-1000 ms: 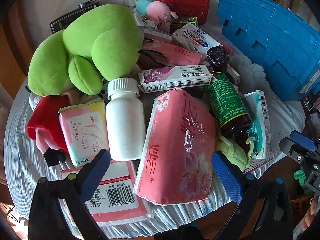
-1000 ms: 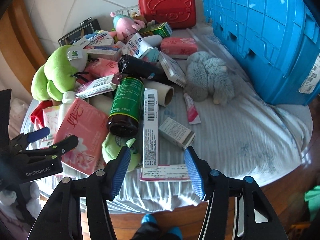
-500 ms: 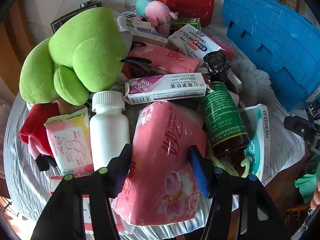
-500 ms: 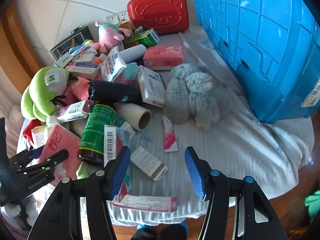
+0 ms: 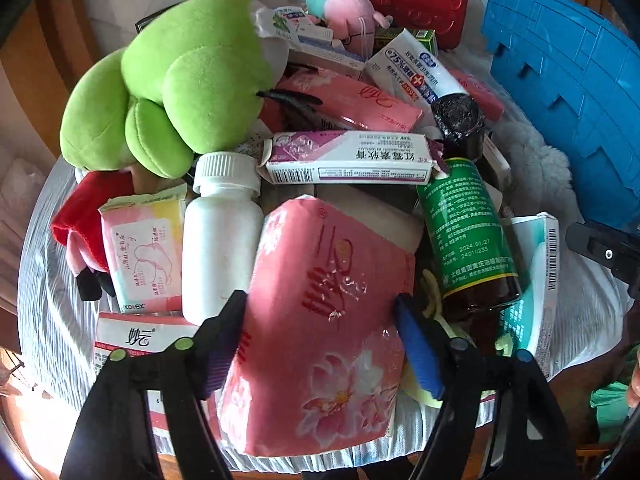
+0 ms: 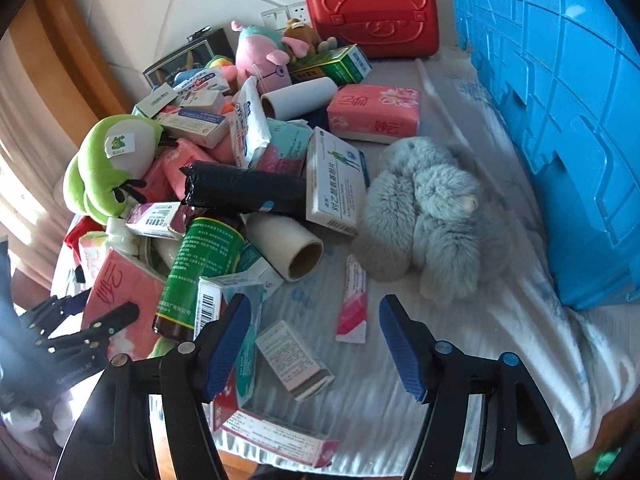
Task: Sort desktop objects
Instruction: 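Grasp the pink tissue pack with the left tool while the right tool grasps the white box, then carry both items over the blue crate and open both tools to drop them, then withdraw both tools from the crate back toward the heap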
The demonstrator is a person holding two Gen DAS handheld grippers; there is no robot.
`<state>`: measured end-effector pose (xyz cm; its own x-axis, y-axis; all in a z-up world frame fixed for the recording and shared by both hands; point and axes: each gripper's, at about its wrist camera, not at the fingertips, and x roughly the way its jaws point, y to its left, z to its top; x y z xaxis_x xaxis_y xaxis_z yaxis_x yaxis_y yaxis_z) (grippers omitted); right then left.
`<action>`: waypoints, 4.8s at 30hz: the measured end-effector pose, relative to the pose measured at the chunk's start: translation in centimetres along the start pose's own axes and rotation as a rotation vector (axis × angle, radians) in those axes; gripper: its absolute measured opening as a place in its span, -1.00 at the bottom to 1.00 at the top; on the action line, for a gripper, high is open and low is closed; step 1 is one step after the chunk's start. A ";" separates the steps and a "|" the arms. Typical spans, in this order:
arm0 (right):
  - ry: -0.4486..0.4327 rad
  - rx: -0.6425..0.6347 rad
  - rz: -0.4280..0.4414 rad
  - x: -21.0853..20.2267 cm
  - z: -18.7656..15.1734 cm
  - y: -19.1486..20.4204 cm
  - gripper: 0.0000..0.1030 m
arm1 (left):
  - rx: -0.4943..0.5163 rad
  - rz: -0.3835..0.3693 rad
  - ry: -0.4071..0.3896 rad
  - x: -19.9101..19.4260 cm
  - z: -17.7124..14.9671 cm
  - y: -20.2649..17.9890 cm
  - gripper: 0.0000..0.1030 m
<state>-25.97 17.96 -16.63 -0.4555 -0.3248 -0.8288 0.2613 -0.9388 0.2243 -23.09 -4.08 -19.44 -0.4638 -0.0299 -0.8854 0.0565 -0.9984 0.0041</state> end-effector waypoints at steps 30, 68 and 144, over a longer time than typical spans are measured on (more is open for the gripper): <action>0.052 0.053 -0.020 1.4 -3.2 8.0 -0.57 | 0.078 0.029 -0.268 -7.9 0.7 1.4 -0.06; -0.644 -0.041 -0.314 -33.3 9.4 -29.5 -0.64 | 0.150 -0.123 -0.645 -25.1 15.4 -45.6 -0.05; -0.611 -0.365 0.110 -30.8 5.6 -21.2 1.00 | -0.230 0.172 -0.567 -27.3 2.7 -31.4 0.21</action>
<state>-22.31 47.25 7.01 -0.7770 -0.5215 -0.3526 0.5521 -0.8336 0.0162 -14.60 27.93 5.88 -0.8236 -0.2729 -0.4972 0.3312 -0.9431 -0.0311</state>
